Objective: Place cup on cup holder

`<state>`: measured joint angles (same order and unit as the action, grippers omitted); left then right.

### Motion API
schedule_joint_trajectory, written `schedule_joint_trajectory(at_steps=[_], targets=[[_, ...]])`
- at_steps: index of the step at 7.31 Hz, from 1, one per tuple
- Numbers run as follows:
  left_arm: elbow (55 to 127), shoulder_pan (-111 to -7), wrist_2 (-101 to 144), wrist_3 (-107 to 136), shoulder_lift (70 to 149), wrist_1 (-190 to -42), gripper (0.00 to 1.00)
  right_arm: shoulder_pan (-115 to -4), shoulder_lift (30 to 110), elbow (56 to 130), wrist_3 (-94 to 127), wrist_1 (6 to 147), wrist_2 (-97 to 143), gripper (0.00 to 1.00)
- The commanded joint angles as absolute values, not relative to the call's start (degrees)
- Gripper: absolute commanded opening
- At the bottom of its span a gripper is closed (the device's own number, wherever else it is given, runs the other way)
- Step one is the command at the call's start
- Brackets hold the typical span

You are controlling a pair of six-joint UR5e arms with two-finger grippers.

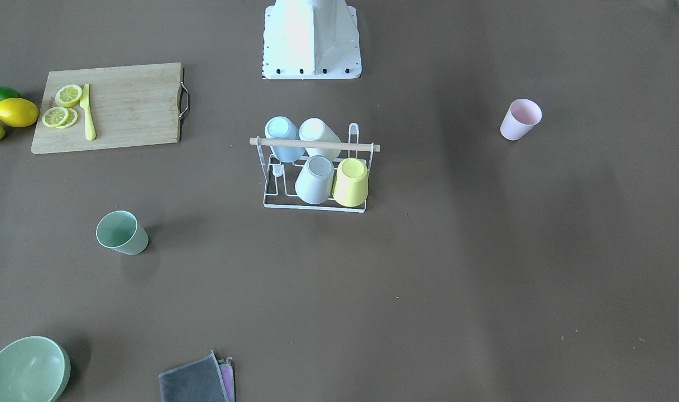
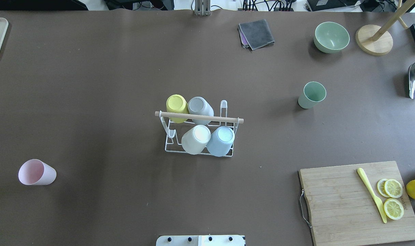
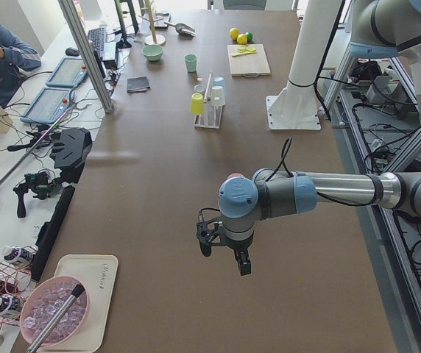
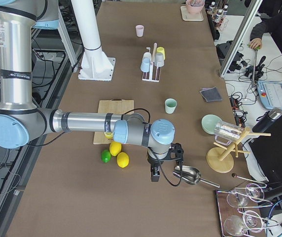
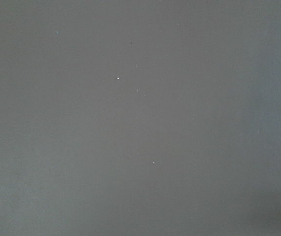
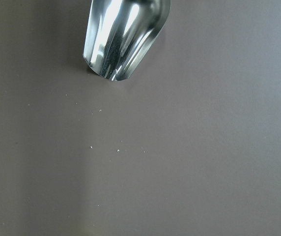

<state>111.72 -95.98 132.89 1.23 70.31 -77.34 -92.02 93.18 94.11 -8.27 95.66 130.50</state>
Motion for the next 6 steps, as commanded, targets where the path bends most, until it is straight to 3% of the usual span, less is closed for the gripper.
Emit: schedule_joint_trajectory(at_steps=[1, 6], targets=[[111.7, -96.0, 132.9, 1.2, 70.3, -77.3, 0.98, -92.0, 93.4, 94.3, -8.8, 95.6, 130.4, 1.00], [111.8, -96.0, 133.0, 1.2, 70.3, -77.3, 0.98, -92.0, 93.3, 94.5, -8.2, 95.6, 130.4, 1.00]])
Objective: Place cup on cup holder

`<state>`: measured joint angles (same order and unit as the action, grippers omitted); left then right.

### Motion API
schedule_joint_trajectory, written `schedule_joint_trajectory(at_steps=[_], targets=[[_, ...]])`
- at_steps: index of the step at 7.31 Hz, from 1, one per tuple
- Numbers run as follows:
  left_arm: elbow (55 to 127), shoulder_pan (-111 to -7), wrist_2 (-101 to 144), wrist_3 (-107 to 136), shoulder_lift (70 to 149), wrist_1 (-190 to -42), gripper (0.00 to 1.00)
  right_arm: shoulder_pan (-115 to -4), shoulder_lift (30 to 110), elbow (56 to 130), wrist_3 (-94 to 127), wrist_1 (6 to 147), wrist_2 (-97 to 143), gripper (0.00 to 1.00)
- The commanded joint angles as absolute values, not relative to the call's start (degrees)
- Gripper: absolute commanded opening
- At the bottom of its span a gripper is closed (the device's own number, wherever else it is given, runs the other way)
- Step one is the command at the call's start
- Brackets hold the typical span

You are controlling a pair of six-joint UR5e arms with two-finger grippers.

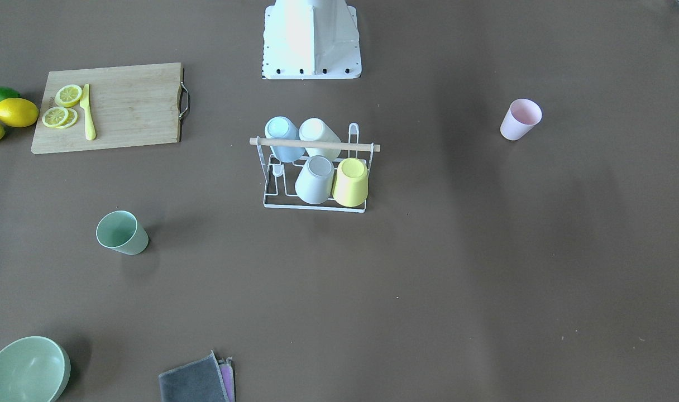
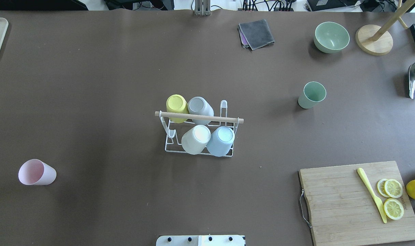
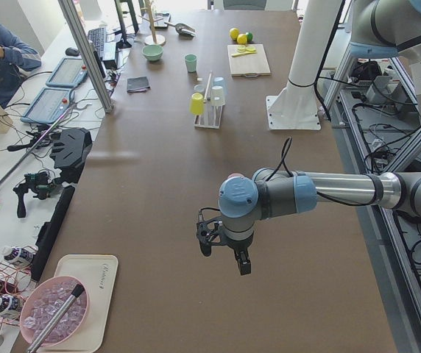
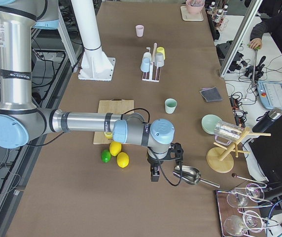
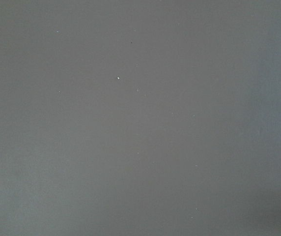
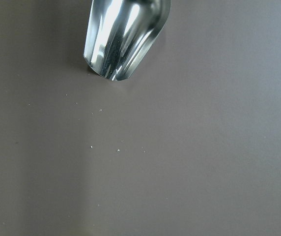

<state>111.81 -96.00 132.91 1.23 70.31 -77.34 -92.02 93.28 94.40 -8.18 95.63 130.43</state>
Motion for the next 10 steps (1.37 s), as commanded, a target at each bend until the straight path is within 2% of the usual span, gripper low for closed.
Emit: schedule_joint_trajectory(at_steps=[1, 10], targets=[[111.9, -96.0, 133.0, 1.2, 70.3, -77.3, 0.98, -92.1, 93.3, 94.5, -8.1, 95.6, 130.4, 1.00], [109.6, -96.0, 132.5, 0.9, 73.7, -77.8, 0.98, -92.0, 93.3, 94.3, -8.2, 95.6, 130.4, 1.00]])
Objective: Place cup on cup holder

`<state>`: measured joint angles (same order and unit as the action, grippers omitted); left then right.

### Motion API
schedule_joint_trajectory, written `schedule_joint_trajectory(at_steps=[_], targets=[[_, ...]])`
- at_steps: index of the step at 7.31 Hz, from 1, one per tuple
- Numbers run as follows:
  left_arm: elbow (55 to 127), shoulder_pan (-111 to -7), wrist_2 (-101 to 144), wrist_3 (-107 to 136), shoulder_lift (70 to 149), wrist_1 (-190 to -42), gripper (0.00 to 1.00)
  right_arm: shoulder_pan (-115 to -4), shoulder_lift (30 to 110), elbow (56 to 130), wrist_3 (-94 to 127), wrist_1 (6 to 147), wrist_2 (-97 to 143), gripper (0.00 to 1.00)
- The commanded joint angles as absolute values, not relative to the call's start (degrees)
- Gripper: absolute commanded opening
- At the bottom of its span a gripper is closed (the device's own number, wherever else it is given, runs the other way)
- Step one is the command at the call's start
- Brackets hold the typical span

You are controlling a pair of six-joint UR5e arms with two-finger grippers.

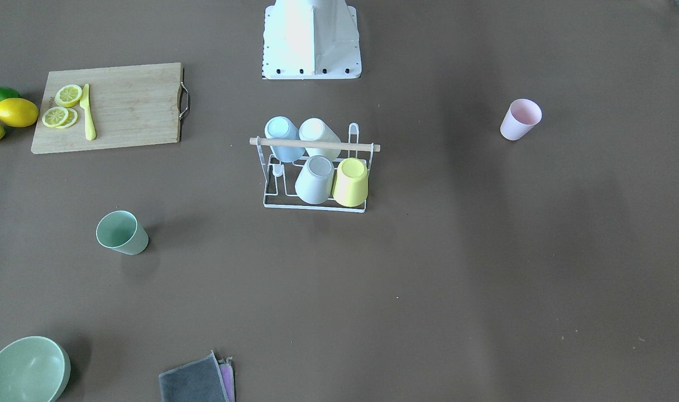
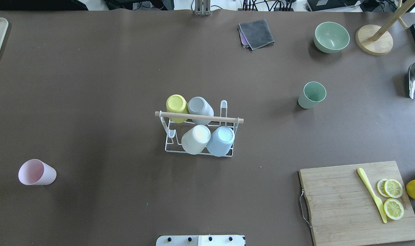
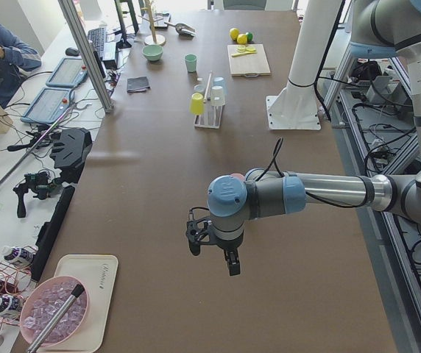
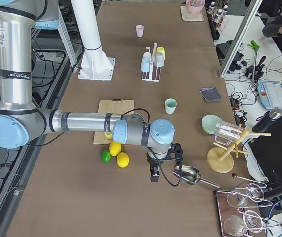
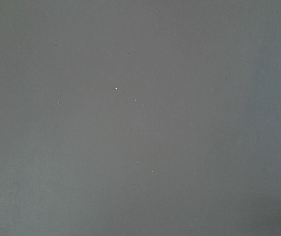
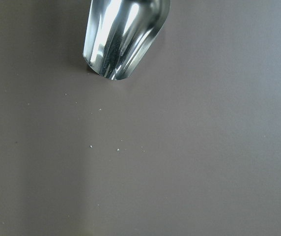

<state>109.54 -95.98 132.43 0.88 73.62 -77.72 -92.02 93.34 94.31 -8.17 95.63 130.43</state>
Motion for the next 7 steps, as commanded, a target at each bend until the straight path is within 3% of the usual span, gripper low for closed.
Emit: schedule_joint_trajectory(at_steps=[1, 3, 6, 7], targets=[[110.0, -96.1, 132.5, 0.9, 74.4, -77.8, 0.98, -92.0, 93.3, 94.4, -8.2, 95.6, 130.4, 1.00], [110.0, -95.7, 132.5, 0.8, 75.0, -78.2, 0.98, -92.0, 93.3, 94.5, -8.1, 95.6, 130.4, 1.00], [106.3, -94.0, 132.5, 0.8, 85.8, -70.5, 0.98, -92.0, 93.3, 94.5, -8.1, 95.6, 130.4, 1.00], [104.3, -86.6, 131.1, 0.9, 91.5, -63.4, 0.98, -92.0, 93.3, 94.5, -8.1, 95.6, 130.4, 1.00]])
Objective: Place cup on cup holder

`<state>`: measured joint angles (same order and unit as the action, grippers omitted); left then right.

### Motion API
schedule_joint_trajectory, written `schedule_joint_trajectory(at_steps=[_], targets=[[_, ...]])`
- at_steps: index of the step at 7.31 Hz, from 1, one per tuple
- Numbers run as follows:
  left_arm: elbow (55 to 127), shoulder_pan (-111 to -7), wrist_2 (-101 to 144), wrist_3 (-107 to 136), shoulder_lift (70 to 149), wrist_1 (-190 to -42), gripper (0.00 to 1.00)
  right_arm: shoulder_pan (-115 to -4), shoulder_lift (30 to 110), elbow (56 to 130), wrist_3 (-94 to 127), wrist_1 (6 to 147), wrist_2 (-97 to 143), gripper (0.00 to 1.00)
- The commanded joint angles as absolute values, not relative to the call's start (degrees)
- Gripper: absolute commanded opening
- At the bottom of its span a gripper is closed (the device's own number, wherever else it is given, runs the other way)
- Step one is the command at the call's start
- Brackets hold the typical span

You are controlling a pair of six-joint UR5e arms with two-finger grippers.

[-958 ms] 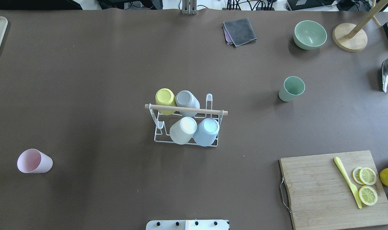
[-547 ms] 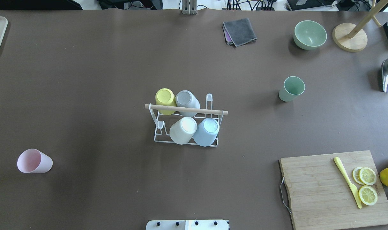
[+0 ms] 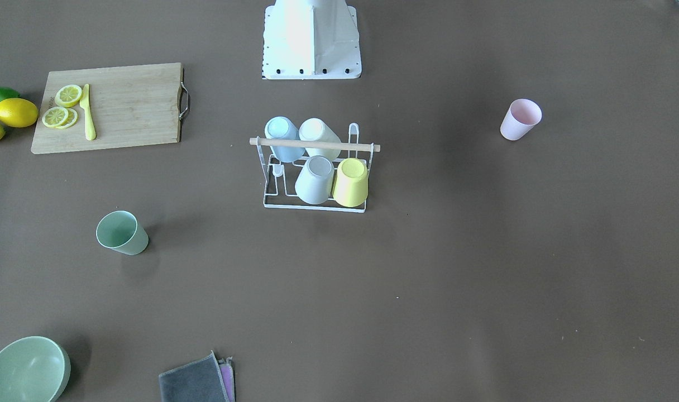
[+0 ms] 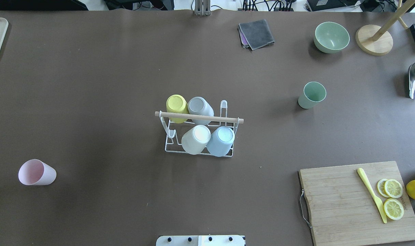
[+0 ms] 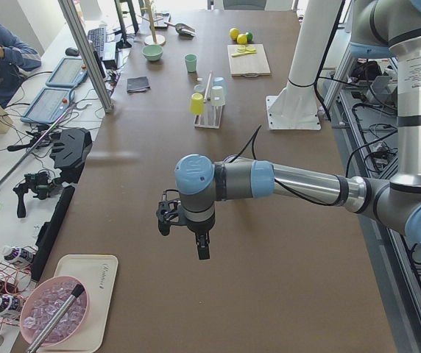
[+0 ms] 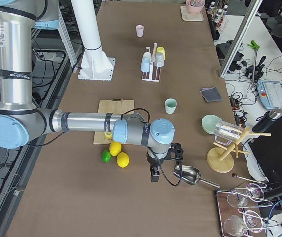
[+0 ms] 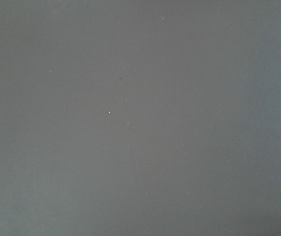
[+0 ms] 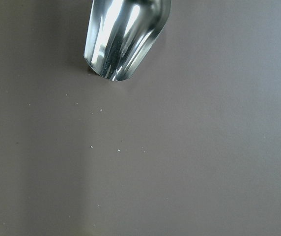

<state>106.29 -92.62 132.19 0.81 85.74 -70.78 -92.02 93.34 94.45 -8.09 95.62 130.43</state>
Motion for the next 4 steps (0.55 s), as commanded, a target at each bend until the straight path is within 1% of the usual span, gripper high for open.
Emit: schedule_joint_trajectory(at_steps=[1, 3, 4], targets=[[101.5, -81.7, 125.9, 0.7, 97.9, -56.3, 0.98, -92.0, 93.3, 94.5, -8.1, 95.6, 130.4, 1.00], [96.1, -75.4, 125.3, 0.7, 105.2, -53.6, 0.98, -92.0, 93.3, 94.5, -8.2, 95.6, 130.4, 1.00], [95.5, -73.7, 125.3, 0.7, 107.3, -52.4, 0.98, -92.0, 93.3, 94.5, -8.3, 95.6, 130.5, 1.00]])
